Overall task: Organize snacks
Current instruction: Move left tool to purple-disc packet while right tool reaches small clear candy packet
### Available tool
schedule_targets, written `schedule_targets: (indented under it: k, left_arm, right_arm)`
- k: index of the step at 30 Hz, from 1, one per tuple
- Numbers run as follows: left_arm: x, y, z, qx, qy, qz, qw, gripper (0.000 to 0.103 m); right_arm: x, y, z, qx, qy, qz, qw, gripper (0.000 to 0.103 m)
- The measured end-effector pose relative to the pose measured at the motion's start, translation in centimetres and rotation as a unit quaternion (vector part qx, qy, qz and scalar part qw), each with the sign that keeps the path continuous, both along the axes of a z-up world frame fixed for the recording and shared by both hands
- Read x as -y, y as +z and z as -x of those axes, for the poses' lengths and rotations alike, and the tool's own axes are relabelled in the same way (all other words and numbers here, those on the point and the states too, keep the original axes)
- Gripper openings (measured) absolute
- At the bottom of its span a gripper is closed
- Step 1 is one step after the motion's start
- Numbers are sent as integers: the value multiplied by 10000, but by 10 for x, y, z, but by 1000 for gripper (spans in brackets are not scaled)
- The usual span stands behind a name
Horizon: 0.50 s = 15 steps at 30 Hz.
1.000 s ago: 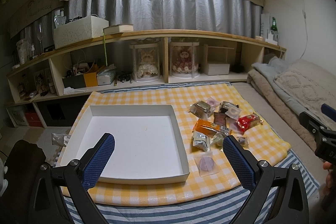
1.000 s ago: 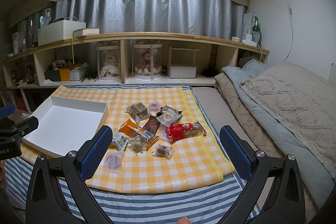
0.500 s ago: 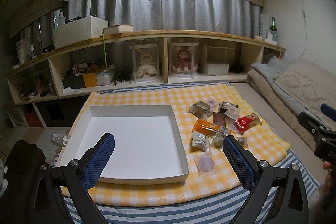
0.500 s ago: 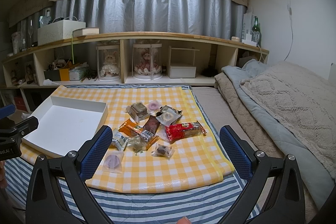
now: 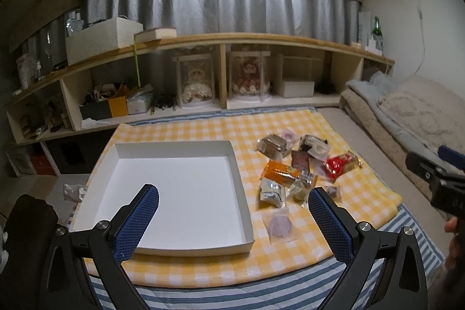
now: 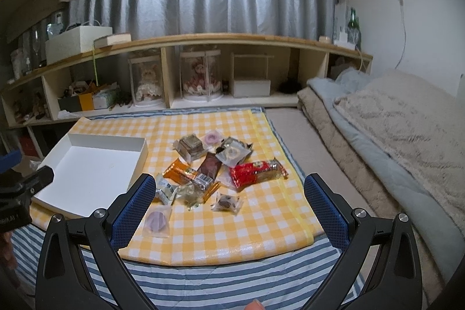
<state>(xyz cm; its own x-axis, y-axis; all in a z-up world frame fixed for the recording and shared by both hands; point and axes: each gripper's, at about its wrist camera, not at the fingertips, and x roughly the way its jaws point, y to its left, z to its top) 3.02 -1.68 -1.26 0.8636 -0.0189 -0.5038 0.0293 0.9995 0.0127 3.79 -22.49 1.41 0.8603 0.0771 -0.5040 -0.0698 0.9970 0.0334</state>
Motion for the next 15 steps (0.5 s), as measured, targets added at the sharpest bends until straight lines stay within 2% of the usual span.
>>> schedule_targets:
  k: [8,11,15]
  left_arm:
    - [18,-10,-37,-562,-216,196,9980,103]
    - [27,-16,-55,-798,-268,339,9959,103]
    - [37,-30,-73,-1050,-292,540,9926,101]
  right_arm:
    - [9,-12,-38,-529,-65,8,9986,103]
    - [12,-17,-58,-696,-94,95,9975,103]
    - [19,-27,-83,-934,-70,-26,9956,103]
